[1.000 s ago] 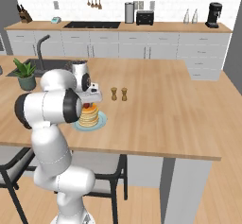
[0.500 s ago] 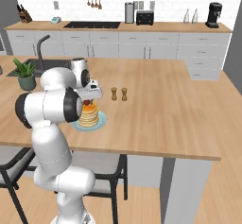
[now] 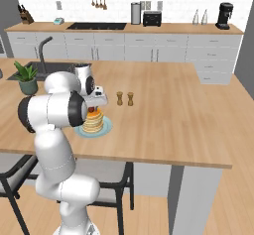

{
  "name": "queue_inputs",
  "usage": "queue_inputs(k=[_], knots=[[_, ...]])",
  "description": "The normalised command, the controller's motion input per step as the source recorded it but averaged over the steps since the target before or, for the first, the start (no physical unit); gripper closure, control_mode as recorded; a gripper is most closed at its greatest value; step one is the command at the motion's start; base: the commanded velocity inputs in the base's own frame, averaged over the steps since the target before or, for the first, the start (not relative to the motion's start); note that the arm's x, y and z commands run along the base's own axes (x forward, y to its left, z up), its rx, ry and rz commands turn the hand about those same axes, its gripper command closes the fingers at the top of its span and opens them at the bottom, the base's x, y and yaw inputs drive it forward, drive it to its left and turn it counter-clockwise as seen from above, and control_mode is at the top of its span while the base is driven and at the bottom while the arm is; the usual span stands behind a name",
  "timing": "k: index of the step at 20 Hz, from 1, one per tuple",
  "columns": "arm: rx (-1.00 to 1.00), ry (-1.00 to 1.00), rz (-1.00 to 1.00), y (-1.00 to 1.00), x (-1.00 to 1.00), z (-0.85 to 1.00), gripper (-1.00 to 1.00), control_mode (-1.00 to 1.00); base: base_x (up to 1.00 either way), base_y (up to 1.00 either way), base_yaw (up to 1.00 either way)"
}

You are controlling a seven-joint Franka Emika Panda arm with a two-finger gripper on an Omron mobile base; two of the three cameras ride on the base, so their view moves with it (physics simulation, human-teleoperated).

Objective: Take the strawberry from the fridge and place it on top of the pancake, located on the dining counter.

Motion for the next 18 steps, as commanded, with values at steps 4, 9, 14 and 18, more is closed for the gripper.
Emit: queue_inputs(k=[4,9,14,18], knots=[[0.00,-0.05,0.00,0.00,0.00,-0.26,1.00,-1.00,0.00,0.00,0.00],[0.00,0.00,0.00,0.00,-0.14,-0.24,-1.00,-1.00,0.00,0.00,0.00],[0.00,0.00,0.00,0.00,-0.07,-0.10,-1.00,-1.00,0.00,0.00,0.00],[-0.01,-0.01,0.00,0.00,0.00,0.06,-1.00,-1.00,0.00,0.00,0.00]])
